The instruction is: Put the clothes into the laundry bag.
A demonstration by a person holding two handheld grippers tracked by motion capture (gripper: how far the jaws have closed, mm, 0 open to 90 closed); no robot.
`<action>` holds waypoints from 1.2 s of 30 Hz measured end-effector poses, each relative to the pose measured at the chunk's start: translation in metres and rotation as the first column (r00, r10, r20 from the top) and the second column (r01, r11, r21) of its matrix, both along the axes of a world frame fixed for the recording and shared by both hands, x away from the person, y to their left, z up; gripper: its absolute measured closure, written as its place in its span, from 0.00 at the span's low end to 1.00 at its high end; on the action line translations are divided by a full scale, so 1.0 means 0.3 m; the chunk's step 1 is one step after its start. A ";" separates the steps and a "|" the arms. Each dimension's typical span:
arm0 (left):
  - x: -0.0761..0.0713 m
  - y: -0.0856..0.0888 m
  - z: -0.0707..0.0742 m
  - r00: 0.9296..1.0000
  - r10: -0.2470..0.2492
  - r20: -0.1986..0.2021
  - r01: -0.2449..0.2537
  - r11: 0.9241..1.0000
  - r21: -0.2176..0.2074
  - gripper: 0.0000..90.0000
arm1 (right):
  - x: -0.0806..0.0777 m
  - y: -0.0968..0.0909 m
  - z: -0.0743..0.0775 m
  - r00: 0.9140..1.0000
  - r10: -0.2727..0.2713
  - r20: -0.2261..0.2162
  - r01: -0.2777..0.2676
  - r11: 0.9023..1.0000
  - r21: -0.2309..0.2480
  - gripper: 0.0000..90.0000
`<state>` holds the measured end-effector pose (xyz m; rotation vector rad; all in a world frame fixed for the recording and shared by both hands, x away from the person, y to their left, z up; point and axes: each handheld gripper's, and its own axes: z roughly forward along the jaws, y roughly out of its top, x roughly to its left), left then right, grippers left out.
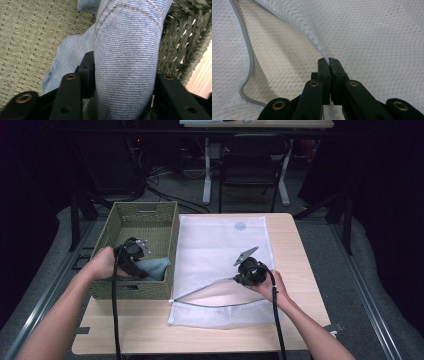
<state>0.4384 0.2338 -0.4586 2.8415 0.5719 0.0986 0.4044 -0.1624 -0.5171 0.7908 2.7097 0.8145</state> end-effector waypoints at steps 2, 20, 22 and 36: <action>-0.001 0.001 0.000 1.000 0.001 0.005 0.000 1.000 -0.008 0.68 | 0.000 0.000 0.000 1.000 0.001 0.000 -0.001 1.000 0.000 0.99; 0.025 0.000 0.003 0.999 0.029 -0.028 -0.029 1.000 -0.003 0.61 | -0.001 -0.002 0.003 1.000 0.010 0.008 -0.010 1.000 0.000 0.99; 0.033 -0.003 -0.005 0.998 0.044 -0.036 -0.044 0.999 0.003 0.52 | -0.002 -0.002 0.004 1.000 0.010 0.011 -0.010 1.000 -0.001 0.99; 0.026 0.005 0.001 0.999 0.050 -0.010 -0.050 0.999 0.005 0.77 | -0.002 -0.004 0.005 1.000 0.009 0.013 -0.009 1.000 0.003 0.99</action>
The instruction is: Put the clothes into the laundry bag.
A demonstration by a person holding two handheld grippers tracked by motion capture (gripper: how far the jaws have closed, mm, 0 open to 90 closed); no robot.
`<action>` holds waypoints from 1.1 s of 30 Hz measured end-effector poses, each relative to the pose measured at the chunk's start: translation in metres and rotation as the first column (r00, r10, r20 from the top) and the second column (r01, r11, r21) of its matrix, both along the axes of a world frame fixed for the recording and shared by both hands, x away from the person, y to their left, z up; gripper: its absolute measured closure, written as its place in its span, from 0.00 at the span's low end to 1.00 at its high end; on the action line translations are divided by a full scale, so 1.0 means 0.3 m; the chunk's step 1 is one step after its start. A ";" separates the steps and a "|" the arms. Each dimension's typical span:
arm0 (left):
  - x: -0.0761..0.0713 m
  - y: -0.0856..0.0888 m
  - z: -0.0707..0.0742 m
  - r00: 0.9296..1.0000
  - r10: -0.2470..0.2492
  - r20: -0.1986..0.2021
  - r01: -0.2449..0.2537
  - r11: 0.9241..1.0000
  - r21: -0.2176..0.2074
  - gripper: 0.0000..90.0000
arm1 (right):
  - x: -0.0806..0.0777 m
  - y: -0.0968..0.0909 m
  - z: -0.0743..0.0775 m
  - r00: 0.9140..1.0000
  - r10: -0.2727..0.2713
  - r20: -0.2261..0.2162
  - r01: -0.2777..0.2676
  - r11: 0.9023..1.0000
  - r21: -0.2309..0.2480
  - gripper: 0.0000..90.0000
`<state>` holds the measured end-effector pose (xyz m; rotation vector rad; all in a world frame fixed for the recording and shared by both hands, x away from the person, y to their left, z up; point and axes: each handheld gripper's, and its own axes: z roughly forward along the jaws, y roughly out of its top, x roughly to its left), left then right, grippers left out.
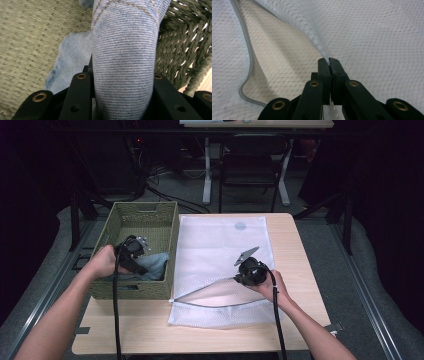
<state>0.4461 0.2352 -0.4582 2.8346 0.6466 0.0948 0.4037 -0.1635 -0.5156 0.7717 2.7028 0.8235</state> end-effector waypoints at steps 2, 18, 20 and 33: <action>-0.001 0.008 0.011 1.000 0.006 0.003 -0.006 1.000 -0.001 0.77 | 0.000 0.000 0.000 1.000 0.000 0.000 0.000 1.000 -0.001 0.99; -0.024 0.047 0.102 0.995 0.052 0.086 -0.051 0.999 -0.018 0.78 | 0.000 0.000 0.002 1.000 -0.001 0.003 0.001 1.000 0.001 0.99; -0.030 0.048 0.118 0.993 0.055 0.102 -0.054 0.998 -0.017 0.78 | 0.000 -0.001 0.001 1.000 -0.002 0.003 0.002 1.000 0.002 0.99; -0.051 0.057 0.208 0.985 0.082 0.151 -0.080 0.997 -0.023 0.79 | -0.001 0.001 0.001 1.000 -0.009 -0.001 0.009 1.000 0.003 0.99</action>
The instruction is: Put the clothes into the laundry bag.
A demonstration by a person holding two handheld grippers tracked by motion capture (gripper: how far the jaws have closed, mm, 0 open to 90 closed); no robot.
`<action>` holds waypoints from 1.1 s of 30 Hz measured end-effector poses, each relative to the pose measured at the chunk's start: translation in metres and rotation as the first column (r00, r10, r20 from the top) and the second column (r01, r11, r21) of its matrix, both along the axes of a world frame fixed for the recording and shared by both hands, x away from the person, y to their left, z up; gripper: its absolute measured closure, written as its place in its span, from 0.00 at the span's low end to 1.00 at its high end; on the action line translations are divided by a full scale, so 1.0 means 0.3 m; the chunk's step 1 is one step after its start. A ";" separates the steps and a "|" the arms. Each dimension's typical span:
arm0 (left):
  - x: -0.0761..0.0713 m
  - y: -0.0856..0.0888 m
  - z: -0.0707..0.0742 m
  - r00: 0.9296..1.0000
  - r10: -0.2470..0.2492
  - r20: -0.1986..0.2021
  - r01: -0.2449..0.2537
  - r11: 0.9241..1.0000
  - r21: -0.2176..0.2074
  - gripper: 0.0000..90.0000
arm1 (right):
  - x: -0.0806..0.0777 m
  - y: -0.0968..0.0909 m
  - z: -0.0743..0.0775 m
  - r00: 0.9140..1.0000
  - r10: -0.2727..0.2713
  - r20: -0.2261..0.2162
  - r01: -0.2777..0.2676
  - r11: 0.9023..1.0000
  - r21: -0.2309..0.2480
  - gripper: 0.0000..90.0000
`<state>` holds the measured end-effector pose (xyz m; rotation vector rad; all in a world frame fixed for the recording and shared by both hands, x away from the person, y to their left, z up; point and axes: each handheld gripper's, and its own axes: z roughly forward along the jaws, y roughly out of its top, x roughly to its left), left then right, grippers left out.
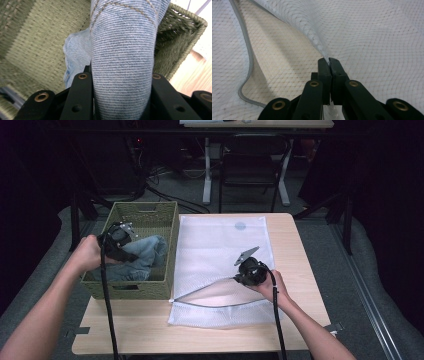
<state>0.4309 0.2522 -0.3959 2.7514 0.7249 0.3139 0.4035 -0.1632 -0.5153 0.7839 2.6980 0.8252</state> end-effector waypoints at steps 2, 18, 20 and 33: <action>-0.004 0.000 0.016 1.000 0.005 0.005 -0.005 1.000 -0.003 0.79 | -0.001 0.001 0.001 1.000 -0.001 0.001 0.001 1.000 -0.001 0.99; -0.039 -0.005 0.142 0.998 0.025 0.054 -0.026 1.000 0.007 0.79 | -0.001 0.000 0.000 1.000 0.001 0.002 -0.001 1.000 -0.003 0.99; -0.043 -0.003 0.152 0.998 0.025 0.061 -0.025 1.000 0.010 0.79 | -0.001 0.000 0.000 1.000 0.002 0.002 -0.002 1.000 -0.003 0.99; -0.078 -0.016 0.208 0.997 0.025 0.076 -0.025 1.000 -0.003 0.79 | -0.004 -0.001 0.000 1.000 -0.002 0.000 0.002 1.000 -0.004 0.99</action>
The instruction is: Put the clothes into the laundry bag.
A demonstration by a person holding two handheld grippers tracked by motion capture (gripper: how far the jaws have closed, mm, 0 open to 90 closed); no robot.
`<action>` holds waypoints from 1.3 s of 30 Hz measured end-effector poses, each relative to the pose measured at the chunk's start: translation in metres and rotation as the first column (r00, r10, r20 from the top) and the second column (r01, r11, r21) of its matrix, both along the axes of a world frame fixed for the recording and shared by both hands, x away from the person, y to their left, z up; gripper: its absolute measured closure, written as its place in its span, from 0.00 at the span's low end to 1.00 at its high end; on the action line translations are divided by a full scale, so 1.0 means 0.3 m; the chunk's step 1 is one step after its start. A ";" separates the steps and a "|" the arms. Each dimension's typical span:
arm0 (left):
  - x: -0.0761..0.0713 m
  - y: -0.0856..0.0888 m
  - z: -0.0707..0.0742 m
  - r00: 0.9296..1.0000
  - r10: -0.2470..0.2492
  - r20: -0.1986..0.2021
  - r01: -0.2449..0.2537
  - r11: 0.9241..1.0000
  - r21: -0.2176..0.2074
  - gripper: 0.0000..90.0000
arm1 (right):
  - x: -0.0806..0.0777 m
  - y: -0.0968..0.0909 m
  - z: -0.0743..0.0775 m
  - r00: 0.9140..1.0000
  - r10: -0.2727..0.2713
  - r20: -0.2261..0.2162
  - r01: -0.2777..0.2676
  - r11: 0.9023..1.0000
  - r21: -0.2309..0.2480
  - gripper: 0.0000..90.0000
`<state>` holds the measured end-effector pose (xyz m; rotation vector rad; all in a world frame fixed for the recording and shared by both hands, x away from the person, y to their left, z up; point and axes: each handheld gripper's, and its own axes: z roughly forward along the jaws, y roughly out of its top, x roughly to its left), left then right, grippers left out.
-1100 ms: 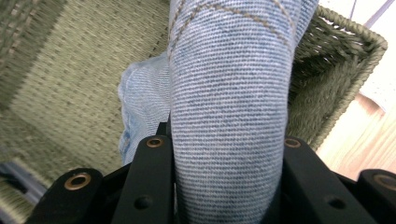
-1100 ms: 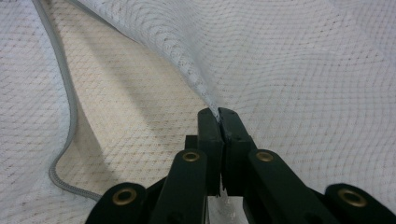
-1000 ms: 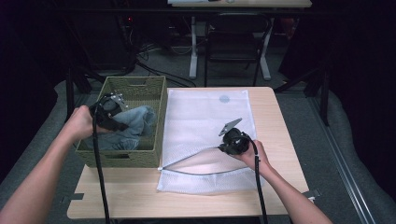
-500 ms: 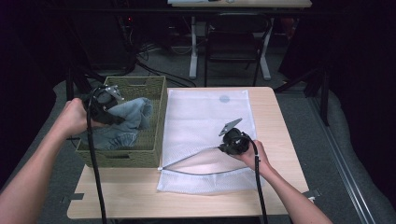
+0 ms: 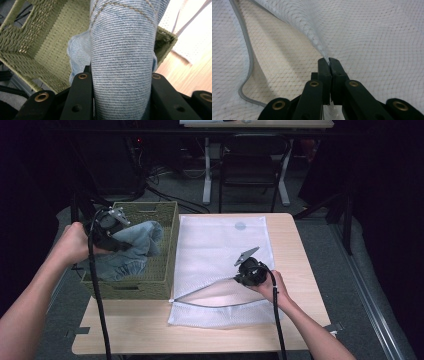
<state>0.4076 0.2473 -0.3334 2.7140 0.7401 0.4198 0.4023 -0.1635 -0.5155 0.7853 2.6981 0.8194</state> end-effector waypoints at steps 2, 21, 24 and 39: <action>-0.005 -0.006 0.008 1.000 0.000 0.004 0.000 1.000 0.000 0.79 | 0.001 0.000 -0.001 1.000 0.002 0.000 -0.002 1.000 0.000 0.99; -0.057 -0.066 0.074 1.000 -0.006 0.012 0.006 0.999 -0.034 0.79 | 0.001 0.002 -0.002 1.000 0.002 0.000 -0.002 1.000 -0.002 0.99; -0.060 -0.071 0.079 1.000 -0.010 0.007 0.010 0.999 -0.033 0.79 | 0.002 0.002 -0.002 1.000 0.007 0.004 -0.007 1.000 -0.003 0.99; -0.131 -0.143 0.112 0.999 -0.033 -0.005 0.033 0.997 -0.066 0.79 | 0.000 0.001 0.000 1.000 0.001 0.006 -0.001 1.000 -0.001 0.99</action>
